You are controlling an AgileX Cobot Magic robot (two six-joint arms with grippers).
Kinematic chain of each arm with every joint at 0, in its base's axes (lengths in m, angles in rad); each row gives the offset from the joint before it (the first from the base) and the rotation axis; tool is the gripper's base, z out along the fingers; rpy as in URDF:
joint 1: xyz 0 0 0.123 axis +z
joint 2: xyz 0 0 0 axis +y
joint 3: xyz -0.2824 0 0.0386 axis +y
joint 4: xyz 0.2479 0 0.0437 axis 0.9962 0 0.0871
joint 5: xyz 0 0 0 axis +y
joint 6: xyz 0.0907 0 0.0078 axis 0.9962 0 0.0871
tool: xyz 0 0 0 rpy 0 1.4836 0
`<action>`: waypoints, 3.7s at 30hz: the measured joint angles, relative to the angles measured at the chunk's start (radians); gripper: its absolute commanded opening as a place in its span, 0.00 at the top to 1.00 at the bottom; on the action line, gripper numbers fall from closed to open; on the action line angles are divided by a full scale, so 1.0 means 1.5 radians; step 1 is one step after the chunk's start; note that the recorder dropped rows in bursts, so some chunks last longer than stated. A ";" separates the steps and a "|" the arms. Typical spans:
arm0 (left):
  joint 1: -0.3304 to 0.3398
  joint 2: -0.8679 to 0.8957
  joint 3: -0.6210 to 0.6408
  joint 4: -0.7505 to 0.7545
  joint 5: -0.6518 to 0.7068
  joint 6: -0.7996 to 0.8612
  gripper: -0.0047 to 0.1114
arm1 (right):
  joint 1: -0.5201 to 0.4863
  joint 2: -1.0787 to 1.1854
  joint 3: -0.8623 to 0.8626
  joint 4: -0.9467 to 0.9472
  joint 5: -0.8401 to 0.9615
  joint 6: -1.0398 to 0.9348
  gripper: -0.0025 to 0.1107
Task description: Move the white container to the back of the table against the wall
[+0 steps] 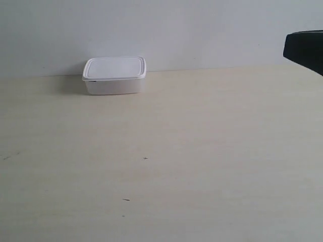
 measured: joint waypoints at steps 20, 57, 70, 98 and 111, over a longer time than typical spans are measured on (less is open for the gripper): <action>0.000 -0.015 0.040 0.000 -0.085 0.000 0.96 | 0.000 0.113 0.028 0.001 -0.189 0.000 0.98; 0.000 -0.091 0.192 -0.001 -0.173 -0.036 0.96 | 0.076 -0.038 0.229 -0.086 -0.218 0.000 0.98; 0.000 -0.107 0.192 -0.001 -0.173 -0.038 0.96 | -0.108 -0.214 0.306 -0.113 -0.220 0.000 0.98; 0.000 -0.107 0.256 0.152 -0.197 -0.038 0.96 | -0.192 -0.290 0.393 -0.114 -0.215 0.000 0.98; 0.000 -0.107 0.278 0.773 -0.192 -0.779 0.96 | -0.192 -0.290 0.393 -0.114 -0.215 0.000 0.98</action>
